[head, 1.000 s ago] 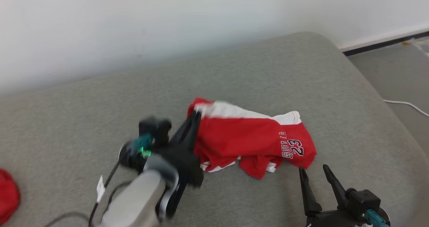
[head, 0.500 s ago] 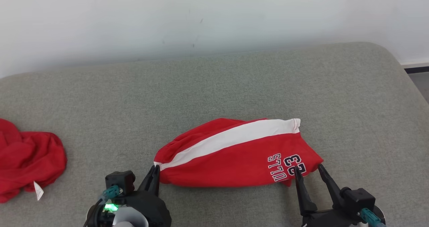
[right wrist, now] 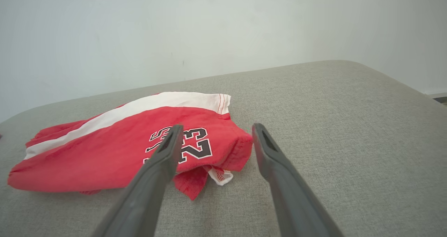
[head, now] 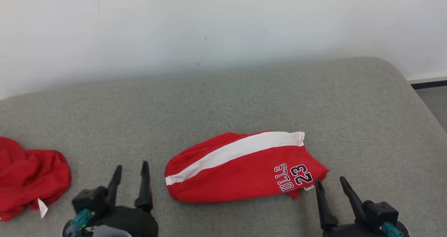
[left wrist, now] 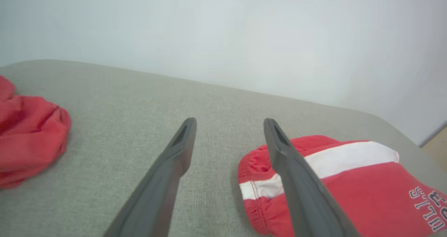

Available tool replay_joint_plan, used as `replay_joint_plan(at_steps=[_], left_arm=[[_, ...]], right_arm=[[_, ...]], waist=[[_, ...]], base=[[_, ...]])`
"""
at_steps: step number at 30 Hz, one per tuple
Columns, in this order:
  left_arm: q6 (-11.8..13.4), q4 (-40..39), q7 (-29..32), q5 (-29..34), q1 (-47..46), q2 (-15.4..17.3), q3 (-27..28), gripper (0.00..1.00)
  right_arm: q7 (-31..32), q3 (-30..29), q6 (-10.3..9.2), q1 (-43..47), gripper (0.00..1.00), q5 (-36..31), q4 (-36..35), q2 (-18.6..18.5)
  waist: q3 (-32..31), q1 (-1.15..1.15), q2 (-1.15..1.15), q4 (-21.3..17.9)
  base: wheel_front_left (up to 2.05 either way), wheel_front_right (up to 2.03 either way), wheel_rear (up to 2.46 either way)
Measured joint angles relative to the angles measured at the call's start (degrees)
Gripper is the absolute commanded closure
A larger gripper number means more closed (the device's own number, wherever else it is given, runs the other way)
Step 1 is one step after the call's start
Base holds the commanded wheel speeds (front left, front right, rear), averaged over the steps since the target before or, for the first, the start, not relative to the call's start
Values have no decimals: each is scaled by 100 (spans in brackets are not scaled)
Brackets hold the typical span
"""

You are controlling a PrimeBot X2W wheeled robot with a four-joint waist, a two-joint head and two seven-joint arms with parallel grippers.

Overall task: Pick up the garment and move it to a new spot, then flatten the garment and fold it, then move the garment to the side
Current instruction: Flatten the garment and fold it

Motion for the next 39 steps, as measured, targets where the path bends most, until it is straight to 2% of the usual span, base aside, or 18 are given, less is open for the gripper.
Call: replay_joint_plan(at_steps=[3,6,11,20,26,35,39], left_arm=[[-73,-501,0,500,417,-209,635,0],[-305,-793,0,979,806,-385,1077,0],[-723,-1061,0,1613,1157,-579,1595,0],[-1154,-1074,0,2101,1501,-802,2208,0],[-1303,-909,0,2226,1506,-844,2329,0],[-1302,-879,0,2167,1479,-854,2260,0],[-1258,-923,0,2121,1474,-856,2214,0]], right_arm=[[0,-126,0,29,0,-53,-29,1],[0,-253,0,66,0,-97,-57,0],[0,-374,0,85,0,-157,-121,-1],[0,-374,0,118,0,-375,-188,1],[0,-364,0,123,0,-408,-129,1],[14,-359,0,99,0,-285,-98,2],[467,-517,0,-255,0,-91,-31,-1]], waist=[[-86,0,0,34],[-154,0,0,104],[-256,0,0,238],[-394,0,0,448],[-419,0,0,503],[-362,0,0,496],[-297,0,0,476]], base=[[0,0,0],[0,0,0],[0,0,0],[0,0,0],[0,0,0],[0,0,0],[0,0,0]])
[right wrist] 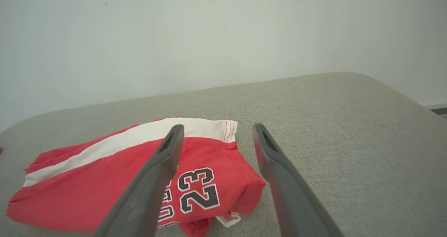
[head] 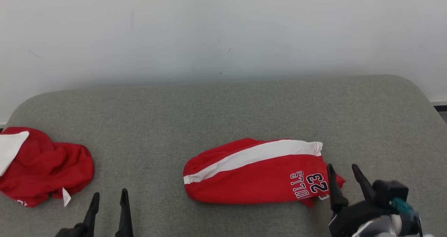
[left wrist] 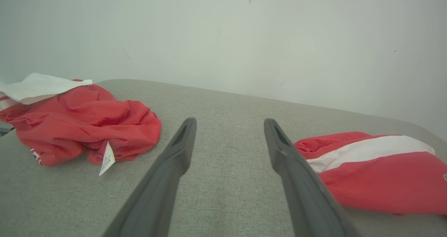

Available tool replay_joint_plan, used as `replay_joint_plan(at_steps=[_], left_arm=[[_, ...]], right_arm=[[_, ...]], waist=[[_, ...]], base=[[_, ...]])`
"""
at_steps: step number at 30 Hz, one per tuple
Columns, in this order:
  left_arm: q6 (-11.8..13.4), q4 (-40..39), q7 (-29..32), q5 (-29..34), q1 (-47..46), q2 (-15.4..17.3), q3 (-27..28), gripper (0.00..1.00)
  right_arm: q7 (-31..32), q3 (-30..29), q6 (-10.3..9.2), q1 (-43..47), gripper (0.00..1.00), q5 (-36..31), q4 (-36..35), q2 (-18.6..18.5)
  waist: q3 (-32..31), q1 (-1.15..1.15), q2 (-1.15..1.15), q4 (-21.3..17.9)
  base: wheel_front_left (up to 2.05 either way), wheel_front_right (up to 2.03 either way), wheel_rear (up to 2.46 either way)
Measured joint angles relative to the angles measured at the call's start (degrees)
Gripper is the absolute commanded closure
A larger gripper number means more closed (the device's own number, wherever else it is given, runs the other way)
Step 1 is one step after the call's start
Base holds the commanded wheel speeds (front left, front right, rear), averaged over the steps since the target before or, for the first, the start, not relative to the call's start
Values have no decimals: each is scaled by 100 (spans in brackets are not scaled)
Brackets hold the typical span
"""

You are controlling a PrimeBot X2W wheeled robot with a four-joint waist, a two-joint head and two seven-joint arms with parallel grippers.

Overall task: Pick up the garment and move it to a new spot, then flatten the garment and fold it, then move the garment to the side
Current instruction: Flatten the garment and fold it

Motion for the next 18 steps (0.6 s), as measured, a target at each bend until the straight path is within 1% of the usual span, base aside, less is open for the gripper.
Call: replay_joint_plan(at_steps=[2,5,7,9,13,18], left_arm=[[16,-33,0,-2,-14,-1,-43,0],[41,-59,0,-12,-39,-3,-63,0],[5,-58,0,-10,-73,-2,-74,0],[-10,-60,0,-5,-133,-2,-99,0],[-51,-116,0,10,-210,-3,-153,0],[-44,-167,0,18,-352,-2,-215,0]], right_arm=[[555,-34,0,-304,0,162,145,-1],[1543,-30,0,-770,0,716,442,3],[2164,-73,0,-1078,0,817,641,-36],[2666,-96,0,-1357,0,860,850,-177],[3277,-258,0,-1841,0,898,1214,-404],[3631,-352,0,-2271,0,924,1566,-539]], waist=[[46,0,0,-9],[115,0,0,-5],[165,0,0,13],[211,0,0,50],[357,0,0,136],[621,1,0,249]], base=[[0,0,0],[0,0,0],[0,0,0],[0,0,0],[0,0,0],[0,0,0]])
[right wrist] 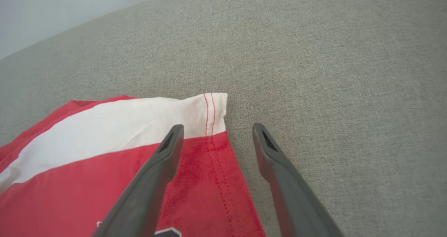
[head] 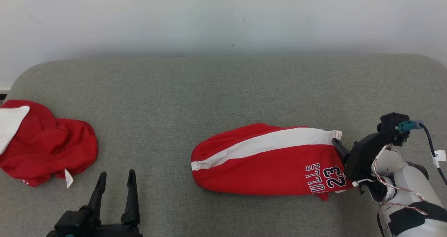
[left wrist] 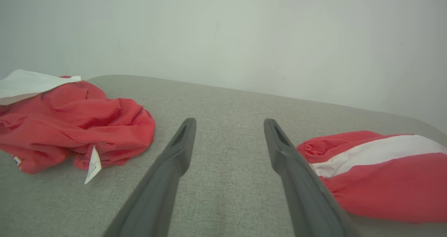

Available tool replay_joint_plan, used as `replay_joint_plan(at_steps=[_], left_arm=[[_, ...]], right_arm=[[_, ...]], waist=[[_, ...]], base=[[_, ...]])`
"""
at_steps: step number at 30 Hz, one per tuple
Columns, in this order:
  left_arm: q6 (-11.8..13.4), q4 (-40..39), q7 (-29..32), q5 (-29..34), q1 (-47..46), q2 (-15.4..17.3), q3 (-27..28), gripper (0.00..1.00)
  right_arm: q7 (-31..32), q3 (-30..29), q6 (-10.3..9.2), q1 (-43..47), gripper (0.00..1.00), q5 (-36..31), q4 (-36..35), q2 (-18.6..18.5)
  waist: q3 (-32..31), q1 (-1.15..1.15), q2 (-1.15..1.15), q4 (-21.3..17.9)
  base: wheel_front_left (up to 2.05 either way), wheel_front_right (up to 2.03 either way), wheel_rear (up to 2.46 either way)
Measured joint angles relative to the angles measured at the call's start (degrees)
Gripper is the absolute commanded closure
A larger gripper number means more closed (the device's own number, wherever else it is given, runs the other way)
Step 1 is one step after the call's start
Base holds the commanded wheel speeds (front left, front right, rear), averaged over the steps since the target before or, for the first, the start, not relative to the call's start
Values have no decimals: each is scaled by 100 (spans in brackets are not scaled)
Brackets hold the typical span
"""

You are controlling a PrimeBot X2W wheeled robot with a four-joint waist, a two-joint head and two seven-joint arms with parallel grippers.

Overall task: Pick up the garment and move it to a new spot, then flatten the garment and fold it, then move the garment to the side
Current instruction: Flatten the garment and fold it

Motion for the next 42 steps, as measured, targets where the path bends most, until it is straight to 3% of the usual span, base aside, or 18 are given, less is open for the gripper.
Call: replay_joint_plan(at_steps=[17,18,19,20,21,22,32,37,42], left_arm=[[41,-44,0,54,-249,-1,-110,0],[41,-44,0,70,-249,-1,-110,0],[41,-44,0,70,-249,-1,-110,0],[41,-45,0,97,-249,-1,-102,0],[41,-45,0,97,-249,-1,-102,0],[41,-45,0,97,-248,-1,-99,0],[42,-14,0,98,-143,-1,-77,0],[49,-19,0,98,-83,-1,-42,0],[62,-35,0,94,-15,0,-21,0]], right_arm=[[298,140,-1,-426,0,996,378,-98],[313,156,0,-428,21,1028,390,-102],[313,156,0,-428,31,1028,390,-102],[337,202,0,-431,54,1104,421,-108],[338,227,-1,-432,69,1128,435,-114],[339,261,0,-432,100,1172,439,-124],[-227,581,0,-259,100,1344,-43,-311],[-367,602,0,247,100,1670,-892,-325],[-25,396,0,1289,100,1740,-2080,-355]], waist=[[465,0,0,222],[462,0,0,216],[462,0,0,216],[452,0,0,200],[446,0,0,191],[440,0,0,181],[262,-1,0,62],[132,-1,0,-4],[56,-1,0,-105]], base=[[0,0,0],[0,0,0],[0,0,0],[0,0,0],[0,0,0],[0,0,0],[0,0,0],[0,0,0],[0,0,0]])
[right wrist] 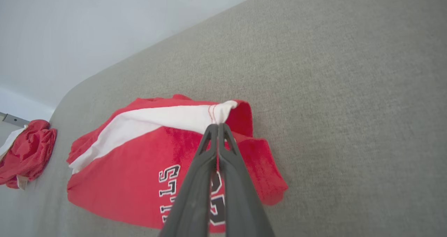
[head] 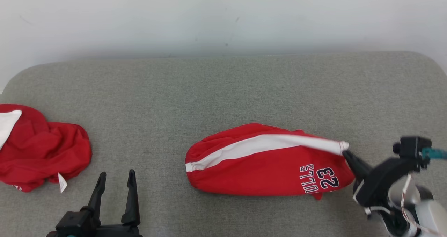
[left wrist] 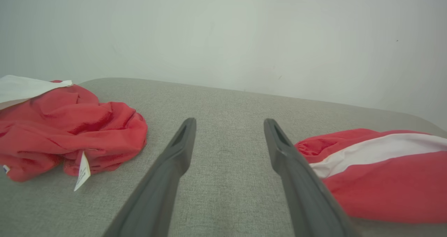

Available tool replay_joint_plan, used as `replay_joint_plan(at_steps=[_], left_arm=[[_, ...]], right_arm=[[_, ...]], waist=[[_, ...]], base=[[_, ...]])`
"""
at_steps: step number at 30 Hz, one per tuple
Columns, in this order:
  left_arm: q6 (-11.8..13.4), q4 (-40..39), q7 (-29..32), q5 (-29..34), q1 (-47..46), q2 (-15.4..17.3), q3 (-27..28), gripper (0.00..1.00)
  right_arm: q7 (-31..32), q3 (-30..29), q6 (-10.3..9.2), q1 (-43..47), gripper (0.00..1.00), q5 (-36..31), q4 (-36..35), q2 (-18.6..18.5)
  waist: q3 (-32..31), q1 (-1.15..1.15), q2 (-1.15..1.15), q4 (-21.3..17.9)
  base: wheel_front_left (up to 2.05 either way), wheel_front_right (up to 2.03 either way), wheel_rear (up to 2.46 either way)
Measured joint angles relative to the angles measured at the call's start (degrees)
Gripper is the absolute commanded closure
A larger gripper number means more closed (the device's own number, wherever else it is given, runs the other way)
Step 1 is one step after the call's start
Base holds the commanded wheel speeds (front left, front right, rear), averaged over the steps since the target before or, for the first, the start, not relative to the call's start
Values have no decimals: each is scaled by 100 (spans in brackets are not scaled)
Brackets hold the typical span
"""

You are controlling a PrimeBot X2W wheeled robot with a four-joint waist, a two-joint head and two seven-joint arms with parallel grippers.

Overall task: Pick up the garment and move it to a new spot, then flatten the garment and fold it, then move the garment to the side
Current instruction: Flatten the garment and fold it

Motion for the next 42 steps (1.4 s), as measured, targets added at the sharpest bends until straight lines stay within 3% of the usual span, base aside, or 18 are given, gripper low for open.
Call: replay_joint_plan(at_steps=[8,14,17,18,22,25,32,37,42], left_arm=[[40,-14,0,-24,-7,-3,21,0],[40,15,0,-63,-33,-2,-27,0],[41,31,0,-101,-34,-2,-51,0],[40,33,0,-102,-34,-2,-57,0],[40,51,0,-103,-23,-2,-56,0],[57,65,0,-105,11,-2,-58,0],[81,81,0,-136,162,-1,-32,0],[77,78,0,-138,223,-1,-27,0],[67,82,0,-137,272,-2,-26,0]], right_arm=[[942,-500,-1,1548,100,-481,-1411,482],[1129,-703,0,1842,100,-1450,-1285,628],[913,-854,-1,1815,100,-1895,-1204,664],[866,-896,0,1798,0,-1997,-1169,683],[777,-1034,0,1770,0,-2362,-1152,777],[378,-1178,0,1677,0,-2610,-1396,787],[-1281,-1053,-1,1706,0,-2755,-1861,865],[-2592,-678,0,1778,0,-2896,-1747,883],[-3506,-304,0,1859,0,-2998,-1425,886]], waist=[[12,0,0,-132],[-18,0,0,-130],[-48,0,0,-103],[-60,0,0,-96],[-121,0,0,-70],[-182,0,0,-58],[-359,-1,0,-83],[-441,0,0,-135],[-530,0,0,-159]], base=[[0,0,0],[0,0,0],[0,0,0],[0,0,0],[0,0,0],[0,0,0],[0,0,0],[0,0,0],[0,0,0]])
